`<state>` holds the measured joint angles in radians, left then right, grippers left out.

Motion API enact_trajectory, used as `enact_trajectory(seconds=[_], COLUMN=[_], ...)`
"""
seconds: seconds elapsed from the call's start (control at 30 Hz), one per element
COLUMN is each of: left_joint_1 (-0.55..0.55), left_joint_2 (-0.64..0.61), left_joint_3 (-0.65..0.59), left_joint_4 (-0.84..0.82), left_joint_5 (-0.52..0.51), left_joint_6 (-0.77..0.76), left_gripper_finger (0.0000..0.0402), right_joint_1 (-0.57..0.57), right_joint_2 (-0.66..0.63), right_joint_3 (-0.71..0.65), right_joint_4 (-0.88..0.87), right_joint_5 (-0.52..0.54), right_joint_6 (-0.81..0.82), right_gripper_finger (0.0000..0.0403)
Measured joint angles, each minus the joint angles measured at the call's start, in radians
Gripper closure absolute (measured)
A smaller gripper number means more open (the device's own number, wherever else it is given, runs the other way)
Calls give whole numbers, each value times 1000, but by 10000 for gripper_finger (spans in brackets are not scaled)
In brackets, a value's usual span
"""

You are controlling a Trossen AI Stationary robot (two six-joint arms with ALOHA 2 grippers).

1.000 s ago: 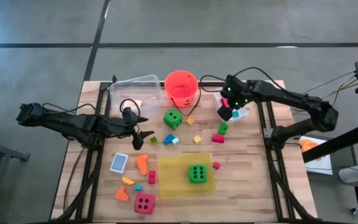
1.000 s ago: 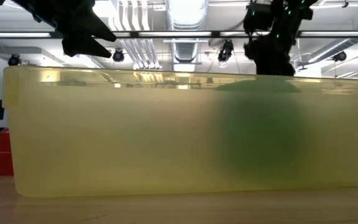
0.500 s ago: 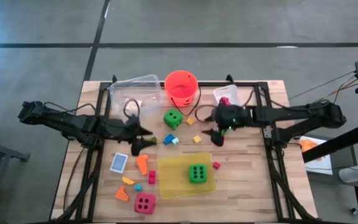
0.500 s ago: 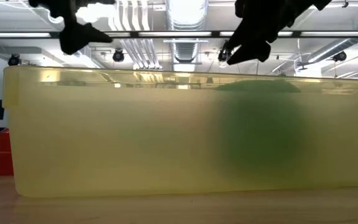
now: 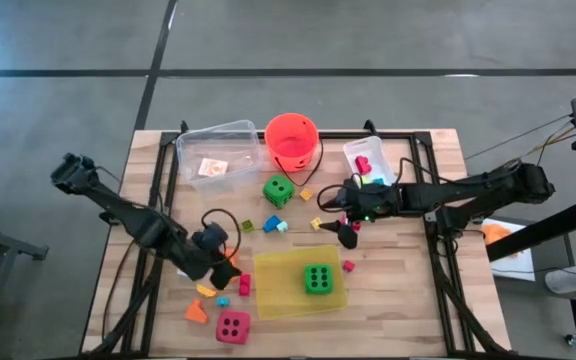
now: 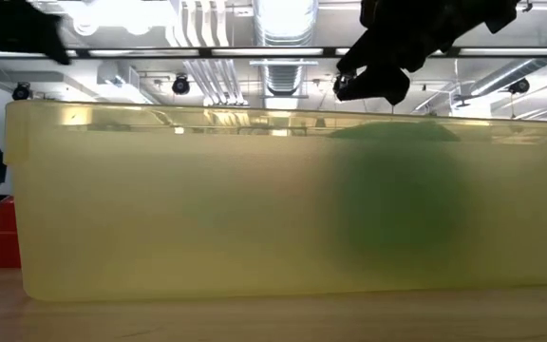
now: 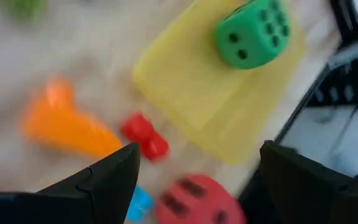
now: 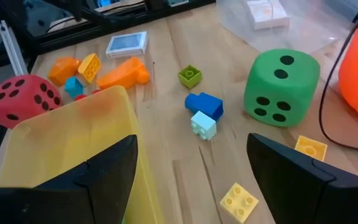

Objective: Pick & Place Toys
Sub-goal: Put the red die into the yellow bin

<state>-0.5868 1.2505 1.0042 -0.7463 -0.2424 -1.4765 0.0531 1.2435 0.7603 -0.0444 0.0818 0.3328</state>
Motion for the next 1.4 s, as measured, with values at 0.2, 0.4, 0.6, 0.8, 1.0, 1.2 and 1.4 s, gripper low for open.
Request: enact_trajectory(seconds=[0.2,0.4,0.6,0.8,1.0,1.2,1.4], left_joint_1=[-84,-174,-218,-218,-223,-227,-234], left_joint_2=[62,124,223,327,363,379,377], left_joint_3=[-2,-2,-2,-4,-4,-15,-81], left_joint_4=[48,106,208,241,252,323,452], left_joint_5=[123,192,191,213,212,181,144], left_joint_6=[-324,-442,-517,-504,-487,-484,-464], left_gripper_finger=[83,83,83,83,83,83,83], right_joint_1=[6,26,28,28,28,27,27], right_joint_2=[1,1,1,1,1,1,1], right_joint_3=[0,-1,-1,-1,-1,-1,1], right_joint_4=[-2,-3,-2,-1,0,1,7], right_joint_5=[0,-3,-3,-3,-3,-3,-3], right_joint_6=[6,-10,-22,-27,-51,-57,-64], right_gripper_finger=[106,106,106,106,106,106,106])
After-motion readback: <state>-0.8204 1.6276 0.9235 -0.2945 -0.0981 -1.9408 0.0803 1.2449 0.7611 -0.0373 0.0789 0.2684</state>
